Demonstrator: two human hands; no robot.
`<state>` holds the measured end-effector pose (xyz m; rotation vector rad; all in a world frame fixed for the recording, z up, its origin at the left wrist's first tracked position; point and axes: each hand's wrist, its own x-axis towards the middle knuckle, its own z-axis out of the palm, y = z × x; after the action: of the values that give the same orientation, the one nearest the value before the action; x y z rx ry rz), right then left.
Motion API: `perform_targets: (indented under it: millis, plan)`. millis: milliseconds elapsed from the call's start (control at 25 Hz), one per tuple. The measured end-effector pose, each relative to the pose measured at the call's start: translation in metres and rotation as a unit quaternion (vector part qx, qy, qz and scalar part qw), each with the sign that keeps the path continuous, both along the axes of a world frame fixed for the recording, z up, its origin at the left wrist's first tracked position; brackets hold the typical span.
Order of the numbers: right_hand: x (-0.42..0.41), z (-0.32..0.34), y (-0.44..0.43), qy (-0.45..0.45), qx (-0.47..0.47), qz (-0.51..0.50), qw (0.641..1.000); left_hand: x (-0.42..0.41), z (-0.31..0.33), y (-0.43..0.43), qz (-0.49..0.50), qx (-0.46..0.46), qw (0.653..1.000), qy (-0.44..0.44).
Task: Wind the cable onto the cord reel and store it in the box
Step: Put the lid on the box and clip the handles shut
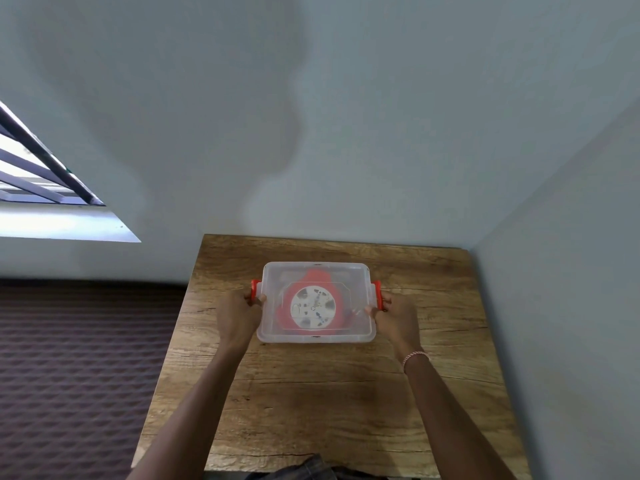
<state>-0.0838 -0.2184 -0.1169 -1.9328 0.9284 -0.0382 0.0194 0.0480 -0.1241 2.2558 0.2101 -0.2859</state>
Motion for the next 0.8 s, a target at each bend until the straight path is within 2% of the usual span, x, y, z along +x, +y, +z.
perform_targets:
  millis: [200,400,600,720,800]
  plan:
    - [0.006,0.003,0.015,0.056,-0.192,0.069,0.977,0.0,0.007,-0.004,-0.008,0.034,0.999,-0.015]
    - [0.008,0.002,0.011,0.071,-0.208,0.088,0.971,-0.004,0.01,-0.009,-0.001,0.05,0.998,-0.031]
    - [0.008,-0.004,0.014,0.072,-0.201,0.091,0.973,-0.011,0.01,-0.018,-0.041,0.117,0.989,-0.082]
    - [0.002,-0.005,0.012,0.031,-0.189,0.091,0.977,-0.018,0.006,-0.011,-0.087,0.088,0.986,-0.113]
    - [-0.013,-0.008,0.018,-0.035,-0.168,0.079,0.982,-0.026,0.002,-0.001,-0.118,0.022,0.987,-0.109]
